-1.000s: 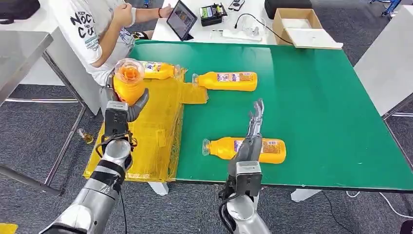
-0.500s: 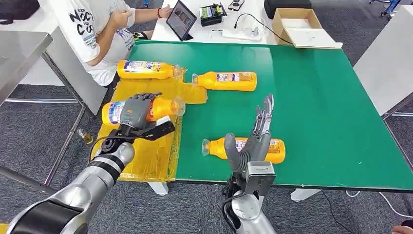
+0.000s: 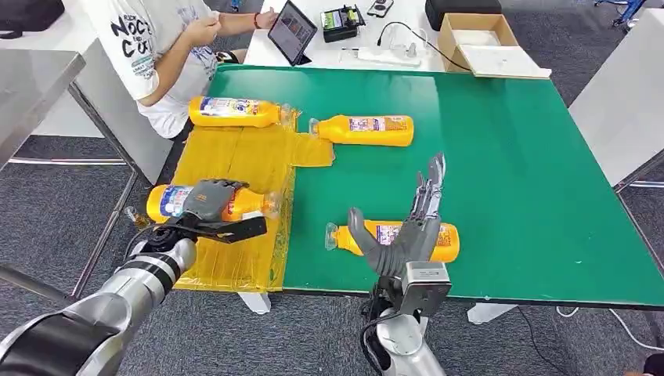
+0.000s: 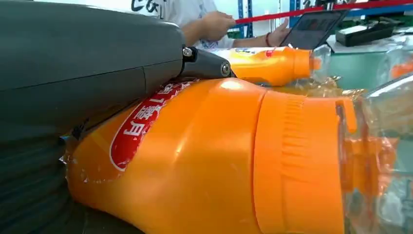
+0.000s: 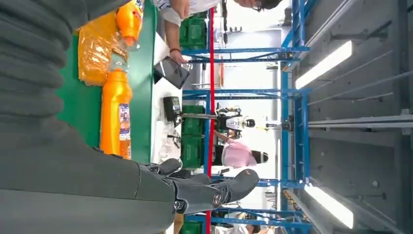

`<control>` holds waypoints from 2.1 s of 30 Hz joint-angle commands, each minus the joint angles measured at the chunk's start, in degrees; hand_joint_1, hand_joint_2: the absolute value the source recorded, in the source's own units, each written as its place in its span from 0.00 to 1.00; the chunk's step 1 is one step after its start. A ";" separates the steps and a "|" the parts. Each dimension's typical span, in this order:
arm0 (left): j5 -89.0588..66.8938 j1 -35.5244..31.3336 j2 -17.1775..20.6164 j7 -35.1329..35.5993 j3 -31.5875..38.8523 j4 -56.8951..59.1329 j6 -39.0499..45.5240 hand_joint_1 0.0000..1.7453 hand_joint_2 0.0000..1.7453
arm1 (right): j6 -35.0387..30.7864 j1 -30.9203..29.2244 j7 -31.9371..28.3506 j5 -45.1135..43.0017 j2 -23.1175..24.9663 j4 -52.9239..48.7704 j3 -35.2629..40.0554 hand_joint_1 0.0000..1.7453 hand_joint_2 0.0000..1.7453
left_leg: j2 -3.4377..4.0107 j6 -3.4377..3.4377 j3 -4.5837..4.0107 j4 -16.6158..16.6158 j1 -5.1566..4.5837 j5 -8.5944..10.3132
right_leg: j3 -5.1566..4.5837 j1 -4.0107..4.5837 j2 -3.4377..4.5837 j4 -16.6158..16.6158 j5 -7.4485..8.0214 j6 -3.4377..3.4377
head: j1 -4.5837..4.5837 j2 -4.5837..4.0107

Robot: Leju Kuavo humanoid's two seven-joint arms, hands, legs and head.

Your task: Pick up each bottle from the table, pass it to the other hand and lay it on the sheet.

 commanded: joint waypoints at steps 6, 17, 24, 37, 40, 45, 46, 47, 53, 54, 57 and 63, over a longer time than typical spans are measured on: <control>-0.31 -3.56 0.78 0.07 -2.99 4.61 -0.58 1.00 1.00 | 0.24 -0.78 0.11 -0.25 -1.73 0.42 -0.64 0.00 1.00 | 0.08 0.09 0.15 0.00 0.02 -0.07 | 0.16 0.06 -0.03 -0.03 -0.05 -0.08 | 0.00 0.00; -0.31 -3.56 0.78 0.07 -2.99 4.61 -0.58 1.00 1.00 | 0.24 -0.78 0.11 -0.25 -1.73 0.42 -0.64 0.00 1.00 | 0.08 0.11 0.20 -0.01 0.02 -0.08 | 0.21 0.07 -0.05 -0.04 -0.07 -0.11 | -0.02 0.00; 18.57 -1.79 -0.78 -8.75 11.40 5.20 -31.55 0.00 0.00 | 7.06 -3.37 0.11 0.49 0.06 10.14 -2.47 0.00 1.00 | 0.07 0.08 0.12 -0.02 0.01 -0.05 | 0.13 0.04 -0.03 -0.04 -0.04 -0.07 | 0.00 0.00; 20.45 -1.60 -0.93 -10.03 12.27 5.15 -32.86 0.00 0.00 | 6.63 -3.88 0.11 0.16 -0.08 10.78 -2.05 0.00 1.00 | 0.06 0.09 0.45 -0.15 -0.01 0.00 | 0.51 0.03 -0.12 -0.13 -0.03 -0.14 | 0.00 0.00; 20.80 -1.65 -1.00 -10.33 12.32 5.10 -33.38 0.00 0.00 | 6.67 -3.87 0.11 0.15 -0.08 11.05 -2.13 0.00 1.00 | 0.04 0.08 0.47 -0.16 -0.01 0.01 | 0.54 0.03 -0.15 -0.13 -0.05 -0.15 | 0.00 0.00; 21.54 -1.64 -1.04 -10.65 12.77 5.12 -33.99 0.00 0.00 | 6.62 -3.88 0.11 0.21 -0.09 11.10 -2.09 0.00 1.00 | 0.04 0.07 0.46 -0.16 -0.03 0.01 | 0.51 0.02 -0.14 -0.12 -0.05 -0.14 | 0.00 0.00; 25.55 -0.71 -2.01 -12.71 16.11 3.58 -30.52 0.00 0.00 | 6.34 -3.67 0.11 0.40 -0.14 11.22 -2.14 0.00 1.00 | 0.07 0.07 0.48 -0.16 0.00 0.00 | 0.53 0.04 -0.12 -0.13 -0.05 -0.15 | 0.02 0.00; 26.97 -0.34 -2.58 -13.46 17.61 2.88 -28.02 0.00 0.00 | 6.07 -3.62 0.11 0.50 -0.17 11.32 -2.13 0.00 1.00 | 0.15 0.14 0.67 -0.26 -0.02 -0.02 | 0.70 0.06 -0.11 -0.23 -0.06 -0.22 | 0.00 0.00; 37.00 2.37 -8.71 -19.66 26.85 -5.90 -6.17 0.00 1.00 | 7.13 -2.76 0.63 5.76 -0.58 13.37 -2.64 0.00 1.00 | -0.18 0.11 0.37 -0.08 0.03 0.02 | 0.52 0.08 -0.42 -0.14 -0.10 -0.11 | 0.02 0.00; 37.00 2.31 -8.59 -19.67 26.84 -5.98 -6.22 0.00 1.00 | 7.13 -2.76 0.63 5.77 -0.58 13.38 -2.66 0.00 1.00 | -0.19 0.07 0.26 -0.06 -0.01 0.04 | 0.38 0.02 -0.40 -0.06 -0.09 -0.08 | 0.00 0.00; 40.65 4.84 -9.54 -25.76 29.55 -11.80 4.71 0.00 1.00 | 7.47 -4.34 5.88 14.72 -3.21 16.26 -1.40 0.00 1.00 | -0.05 0.04 0.30 -0.10 0.00 0.02 | 0.40 0.03 -0.20 -0.11 -0.04 -0.08 | 0.00 0.00; 54.02 18.41 -12.09 -26.07 26.42 -36.68 2.34 0.00 1.00 | 15.61 -7.70 19.78 29.33 -12.14 18.38 -6.61 0.00 1.00 | 0.06 0.11 0.38 -0.15 -0.04 0.01 | 0.45 0.01 -0.15 -0.21 -0.01 -0.05 | -0.04 0.00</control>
